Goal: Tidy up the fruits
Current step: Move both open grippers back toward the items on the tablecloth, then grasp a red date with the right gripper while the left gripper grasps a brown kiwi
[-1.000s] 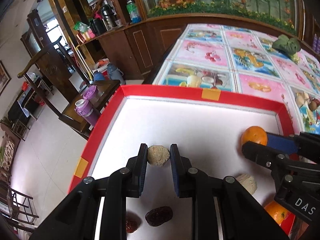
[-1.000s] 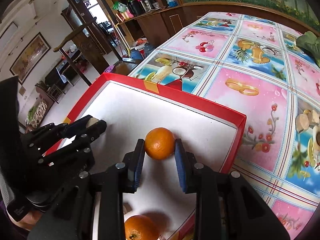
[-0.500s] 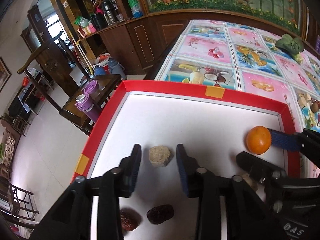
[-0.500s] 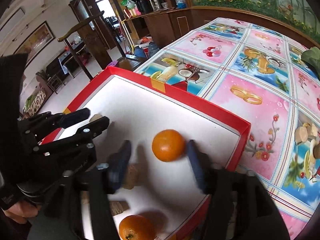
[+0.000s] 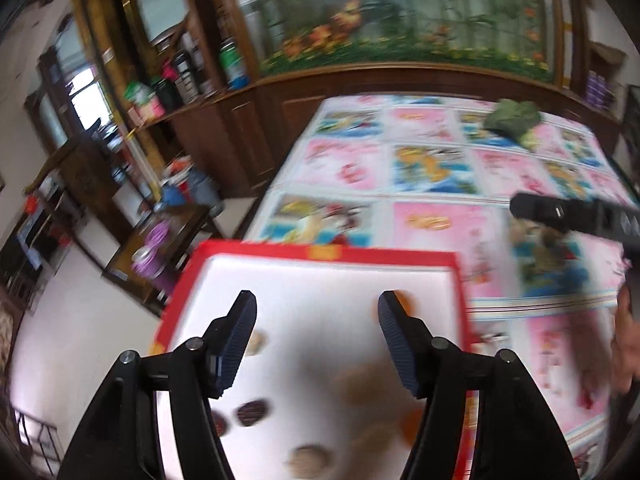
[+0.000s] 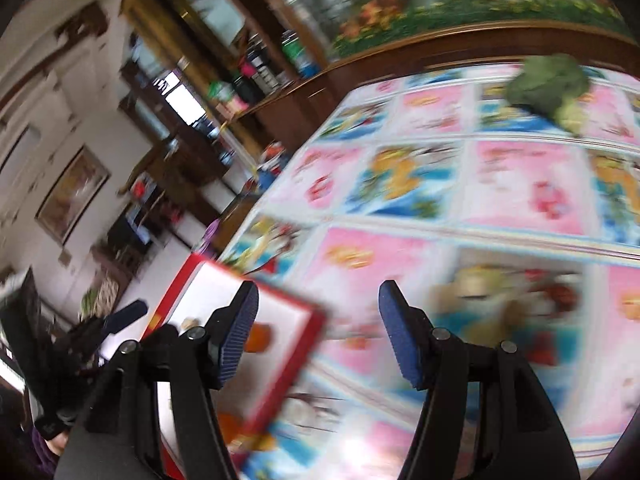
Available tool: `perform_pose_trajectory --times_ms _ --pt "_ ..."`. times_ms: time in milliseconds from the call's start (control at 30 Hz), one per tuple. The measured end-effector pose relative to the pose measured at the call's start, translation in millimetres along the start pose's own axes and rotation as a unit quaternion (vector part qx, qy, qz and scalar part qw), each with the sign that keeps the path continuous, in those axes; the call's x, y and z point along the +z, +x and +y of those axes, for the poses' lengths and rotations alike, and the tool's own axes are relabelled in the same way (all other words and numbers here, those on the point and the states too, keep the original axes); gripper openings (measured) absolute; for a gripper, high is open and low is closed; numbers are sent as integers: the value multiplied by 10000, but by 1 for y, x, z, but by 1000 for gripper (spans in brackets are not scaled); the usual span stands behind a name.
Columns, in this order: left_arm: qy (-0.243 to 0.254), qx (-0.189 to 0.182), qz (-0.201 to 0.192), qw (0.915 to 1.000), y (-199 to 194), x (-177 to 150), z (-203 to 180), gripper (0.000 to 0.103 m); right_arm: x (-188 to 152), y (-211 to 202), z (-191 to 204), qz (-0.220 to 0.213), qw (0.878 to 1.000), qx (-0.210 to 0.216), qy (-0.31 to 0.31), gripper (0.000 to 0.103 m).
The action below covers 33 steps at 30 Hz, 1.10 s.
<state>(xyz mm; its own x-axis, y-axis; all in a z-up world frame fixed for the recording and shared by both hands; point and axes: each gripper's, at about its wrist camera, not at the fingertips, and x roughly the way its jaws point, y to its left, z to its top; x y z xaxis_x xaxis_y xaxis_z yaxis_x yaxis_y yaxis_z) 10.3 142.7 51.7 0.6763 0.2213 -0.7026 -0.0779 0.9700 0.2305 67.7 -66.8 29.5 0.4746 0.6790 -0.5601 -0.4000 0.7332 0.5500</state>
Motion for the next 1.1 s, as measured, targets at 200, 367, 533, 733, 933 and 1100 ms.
perform_pose_trajectory --times_ms 200,367,533,733,933,1100 --pt "531 -373 -27 9979 -1 9 -58 64 11 -45 -70 -175 9979 -354 516 64" --pt "801 -830 -6 9933 0 12 -95 64 13 -51 -105 -33 9956 -706 621 61" --pt "881 -1009 55 9910 4 13 -114 64 9 -32 -118 358 9930 -953 593 47" --pt "925 -1074 240 9896 12 8 -124 64 7 -16 -122 449 9900 -1249 485 42" --pt "918 -1175 343 9882 17 10 -134 64 4 -4 -104 579 9838 -1694 -111 28" --pt "933 -1254 410 9869 22 15 -147 64 0 2 -89 707 9699 -2220 -703 26"
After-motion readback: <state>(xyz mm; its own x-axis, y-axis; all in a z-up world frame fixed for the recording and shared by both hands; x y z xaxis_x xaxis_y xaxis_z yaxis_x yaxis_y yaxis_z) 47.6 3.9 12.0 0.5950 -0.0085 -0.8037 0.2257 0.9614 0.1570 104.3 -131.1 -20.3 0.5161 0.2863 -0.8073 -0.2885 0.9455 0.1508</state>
